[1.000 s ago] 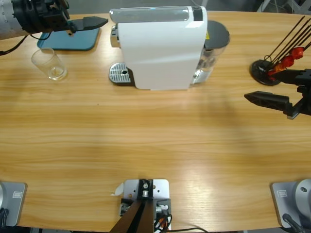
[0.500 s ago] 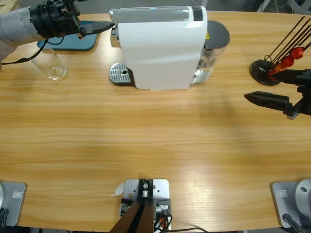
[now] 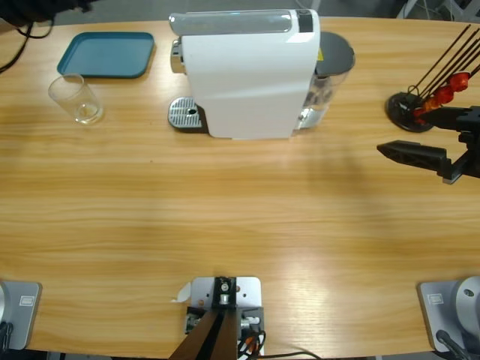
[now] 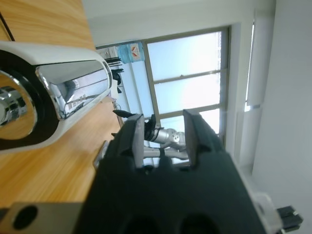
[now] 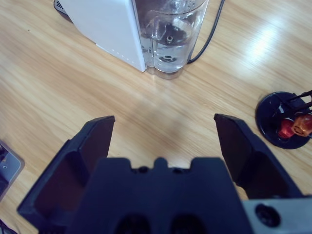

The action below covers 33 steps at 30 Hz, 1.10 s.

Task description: Pour coffee

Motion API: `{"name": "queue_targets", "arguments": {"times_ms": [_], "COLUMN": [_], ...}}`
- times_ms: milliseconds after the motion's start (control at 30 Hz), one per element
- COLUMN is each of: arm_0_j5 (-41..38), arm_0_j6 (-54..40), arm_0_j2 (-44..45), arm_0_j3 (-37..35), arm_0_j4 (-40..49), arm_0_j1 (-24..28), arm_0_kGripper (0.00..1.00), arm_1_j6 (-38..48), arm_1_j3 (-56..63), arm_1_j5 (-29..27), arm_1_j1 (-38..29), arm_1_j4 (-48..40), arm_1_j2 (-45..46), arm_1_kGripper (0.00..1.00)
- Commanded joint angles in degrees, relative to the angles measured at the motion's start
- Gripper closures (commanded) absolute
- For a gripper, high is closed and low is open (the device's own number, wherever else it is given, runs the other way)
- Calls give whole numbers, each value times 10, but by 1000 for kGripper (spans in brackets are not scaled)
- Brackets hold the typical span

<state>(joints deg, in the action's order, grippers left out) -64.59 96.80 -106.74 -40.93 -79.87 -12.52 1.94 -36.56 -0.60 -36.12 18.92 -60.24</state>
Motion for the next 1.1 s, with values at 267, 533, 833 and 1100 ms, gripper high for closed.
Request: {"name": "queue_targets", "arguments": {"times_ms": [267, 533, 833, 1100], "arm_0_j5": [27, -73, 165, 96], "arm_0_j6": [-55, -72, 8, -40], "arm_0_j2": [123, 29, -186, -202], "arm_0_j3": [-159, -562, -1088, -1194], "arm_0_j4": [320, 523, 663, 859], "arm_0_j1": [100, 81, 62, 13], "arm_0_kGripper": [687, 688, 674, 620], "arm_1_j6": [4, 3, 3, 4], "arm_1_j3": [17, 19, 20, 23], "arm_1_j5": [-2, -1, 3, 3], "arm_1_j1": [-4, -5, -4, -5], "arm_1_j4": [-6, -8, -8, -9], "arm_1_j2": [8, 18, 17, 31], "arm_1_kGripper": [82, 82, 82, 82]}}
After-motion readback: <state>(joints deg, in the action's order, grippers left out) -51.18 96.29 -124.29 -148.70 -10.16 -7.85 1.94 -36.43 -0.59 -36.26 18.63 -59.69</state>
